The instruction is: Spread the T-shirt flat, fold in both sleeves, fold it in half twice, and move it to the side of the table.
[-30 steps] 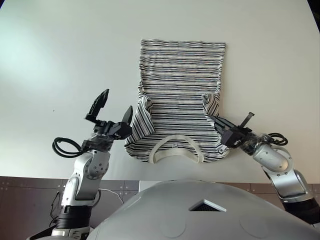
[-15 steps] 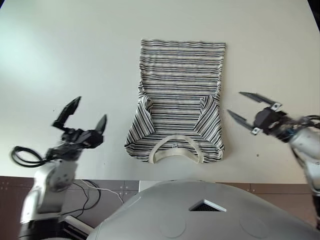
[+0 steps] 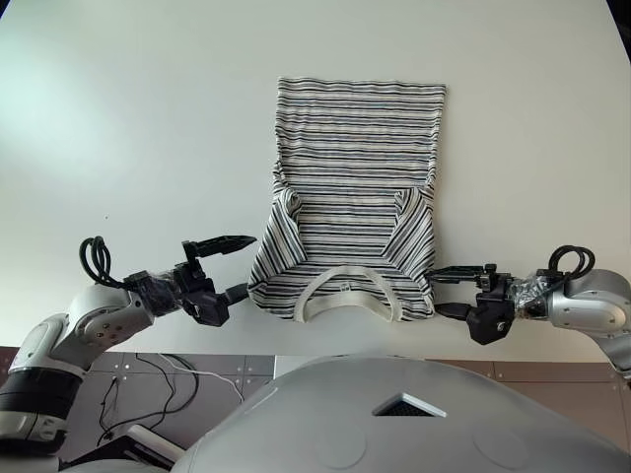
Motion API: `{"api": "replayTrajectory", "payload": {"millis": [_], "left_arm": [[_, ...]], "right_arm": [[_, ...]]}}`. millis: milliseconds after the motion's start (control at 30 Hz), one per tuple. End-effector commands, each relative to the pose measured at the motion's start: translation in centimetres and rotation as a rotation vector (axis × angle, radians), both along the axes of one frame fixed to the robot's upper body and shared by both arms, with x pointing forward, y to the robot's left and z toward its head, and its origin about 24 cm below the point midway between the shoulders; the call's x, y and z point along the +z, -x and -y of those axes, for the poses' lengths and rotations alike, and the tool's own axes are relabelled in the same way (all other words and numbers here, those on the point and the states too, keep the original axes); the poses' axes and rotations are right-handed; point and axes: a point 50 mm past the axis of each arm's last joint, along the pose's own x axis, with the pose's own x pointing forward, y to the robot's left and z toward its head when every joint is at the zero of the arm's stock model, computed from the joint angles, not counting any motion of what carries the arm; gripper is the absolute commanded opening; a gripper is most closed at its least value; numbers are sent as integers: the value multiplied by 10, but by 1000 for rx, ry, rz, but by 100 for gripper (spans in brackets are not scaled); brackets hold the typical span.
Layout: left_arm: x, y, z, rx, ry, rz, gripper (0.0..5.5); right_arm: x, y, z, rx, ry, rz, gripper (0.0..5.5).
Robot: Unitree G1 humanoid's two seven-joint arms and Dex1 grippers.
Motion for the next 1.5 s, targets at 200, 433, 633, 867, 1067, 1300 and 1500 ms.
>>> {"api": "replayTrajectory", "payload": {"millis": [200,433,633,867,1067,1300,1500], "left_arm": [[-33,34,-2,-193,-150,-250,376],[-39,32,-2,-197,-152,-260,266],[-40,36,-3,-178,-147,-266,165],[-38,43,-8,-156,-143,-275,51],[-34,44,-1,-159,-105,-259,10],[-6,42,34,-10,101,-464,10],[27,39,36,138,252,-776,10]], "right_arm": [[4,-7,-2,17,-31,57,312],[4,0,-4,100,-32,14,285],[0,-5,3,72,-3,28,178],[-1,2,7,35,-17,0,45],[2,6,9,-54,-68,-42,10],[2,20,21,-198,-74,-285,10],[27,21,32,-221,-109,-522,10]]}}
